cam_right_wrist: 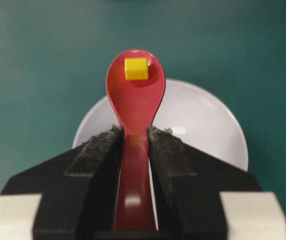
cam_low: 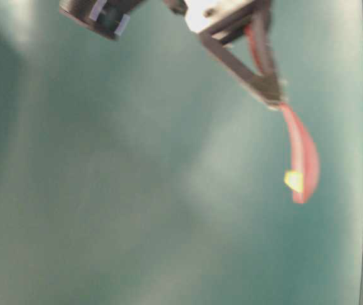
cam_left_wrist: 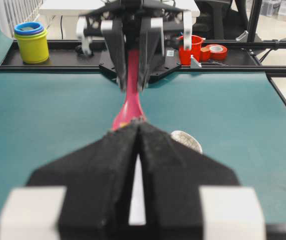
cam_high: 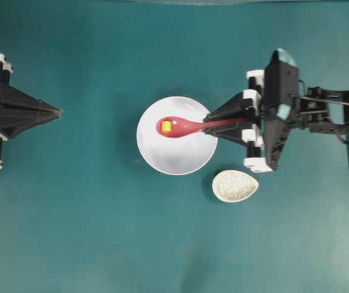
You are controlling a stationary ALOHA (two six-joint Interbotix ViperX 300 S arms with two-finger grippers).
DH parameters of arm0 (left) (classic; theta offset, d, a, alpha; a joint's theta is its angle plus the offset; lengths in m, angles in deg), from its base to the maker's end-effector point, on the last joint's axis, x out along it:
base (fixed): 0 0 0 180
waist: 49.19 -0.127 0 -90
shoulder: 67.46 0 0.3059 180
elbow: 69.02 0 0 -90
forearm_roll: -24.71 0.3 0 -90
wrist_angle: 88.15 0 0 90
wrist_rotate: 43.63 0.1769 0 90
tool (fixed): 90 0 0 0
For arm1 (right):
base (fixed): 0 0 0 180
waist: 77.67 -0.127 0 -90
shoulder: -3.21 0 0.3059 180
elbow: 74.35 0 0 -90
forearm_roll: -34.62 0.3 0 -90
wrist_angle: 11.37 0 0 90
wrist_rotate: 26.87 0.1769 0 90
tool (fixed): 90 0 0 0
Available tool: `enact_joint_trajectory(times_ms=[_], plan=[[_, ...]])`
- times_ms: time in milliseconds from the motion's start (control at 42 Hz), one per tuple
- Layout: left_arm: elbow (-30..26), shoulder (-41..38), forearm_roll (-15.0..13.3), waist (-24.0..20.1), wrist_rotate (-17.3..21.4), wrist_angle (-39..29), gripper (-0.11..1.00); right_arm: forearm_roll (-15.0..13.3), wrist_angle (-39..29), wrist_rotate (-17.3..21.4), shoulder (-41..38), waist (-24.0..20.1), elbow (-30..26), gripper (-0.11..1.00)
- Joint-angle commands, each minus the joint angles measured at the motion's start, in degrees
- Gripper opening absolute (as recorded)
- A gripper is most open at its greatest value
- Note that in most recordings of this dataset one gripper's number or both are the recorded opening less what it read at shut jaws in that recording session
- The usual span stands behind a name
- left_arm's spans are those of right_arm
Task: Scoop the yellow hexagonal prism block from the bowl with a spoon using the right arm.
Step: 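Raise the spoon with the block up out of the bowl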
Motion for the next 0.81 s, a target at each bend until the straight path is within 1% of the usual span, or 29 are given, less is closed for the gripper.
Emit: enact_joint_trajectory(times_ms=[0,167,500,786], plan=[[-1.05,-0.18,0.18,0.09,0.09,0.53,0.00,-0.35,-0.79,-0.26,3.08,0.62,-1.05,0.23],[-1.05,-0.09,0.18,0.09,0.09,0.62,0.00,-0.97,-0.97,-0.53,4.92,1.05,-1.05,0.23],[-1.05,-0.26,0.18,0.09,0.09,0.53,0.00,-1.14,-0.70,-0.53,4.83,1.05,-1.23,0.23],[-1.05,-0.53,0.18,0.09,0.00,0.35,0.00,-1.14,2.11,-0.53,4.83,0.97,-1.58,0.23]])
